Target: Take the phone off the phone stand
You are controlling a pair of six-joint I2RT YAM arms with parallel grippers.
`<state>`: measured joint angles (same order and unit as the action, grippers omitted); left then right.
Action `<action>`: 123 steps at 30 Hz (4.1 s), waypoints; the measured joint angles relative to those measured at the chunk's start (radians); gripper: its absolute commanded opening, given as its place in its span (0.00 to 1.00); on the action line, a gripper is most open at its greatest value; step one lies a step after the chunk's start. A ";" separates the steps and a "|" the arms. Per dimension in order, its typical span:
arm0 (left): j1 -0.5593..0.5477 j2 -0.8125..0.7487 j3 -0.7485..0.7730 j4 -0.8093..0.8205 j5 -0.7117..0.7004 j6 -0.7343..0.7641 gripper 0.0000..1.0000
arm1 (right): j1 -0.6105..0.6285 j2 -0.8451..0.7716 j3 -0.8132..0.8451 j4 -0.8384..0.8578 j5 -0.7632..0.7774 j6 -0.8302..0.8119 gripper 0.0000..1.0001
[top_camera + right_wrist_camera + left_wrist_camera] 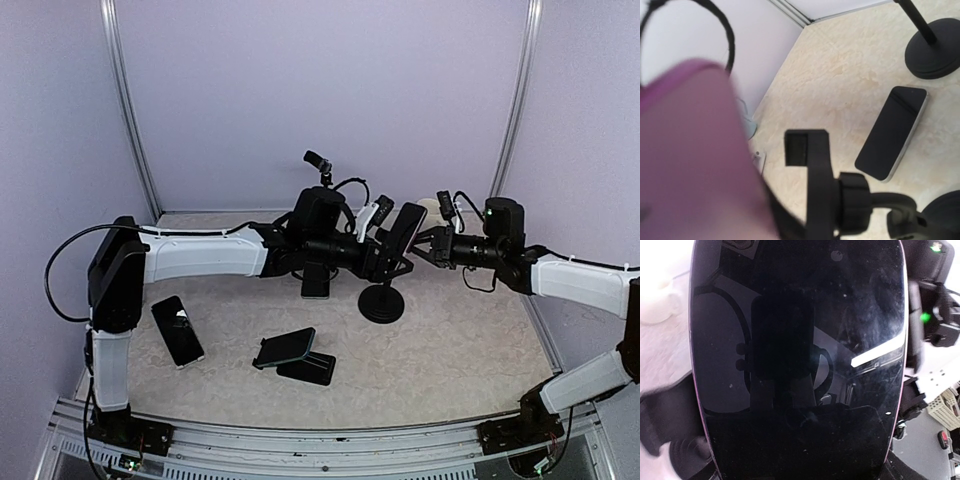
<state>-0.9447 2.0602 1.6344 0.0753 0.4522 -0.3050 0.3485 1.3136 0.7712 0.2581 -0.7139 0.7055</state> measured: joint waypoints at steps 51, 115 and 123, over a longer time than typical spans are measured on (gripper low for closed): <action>0.141 -0.555 -0.680 0.270 -0.282 -0.036 0.00 | -0.102 0.687 0.800 -0.053 0.087 0.003 0.00; -0.017 -0.277 -0.416 0.178 -0.639 -0.110 0.00 | 0.200 0.036 0.194 -0.065 0.151 -0.140 0.57; -0.038 -0.254 -0.392 0.177 -0.647 -0.109 0.00 | 0.259 0.064 0.185 -0.039 0.182 -0.138 0.53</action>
<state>-0.9829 1.8061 1.2423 0.2523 -0.1944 -0.4141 0.6071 1.3773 0.9565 0.2192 -0.5323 0.5671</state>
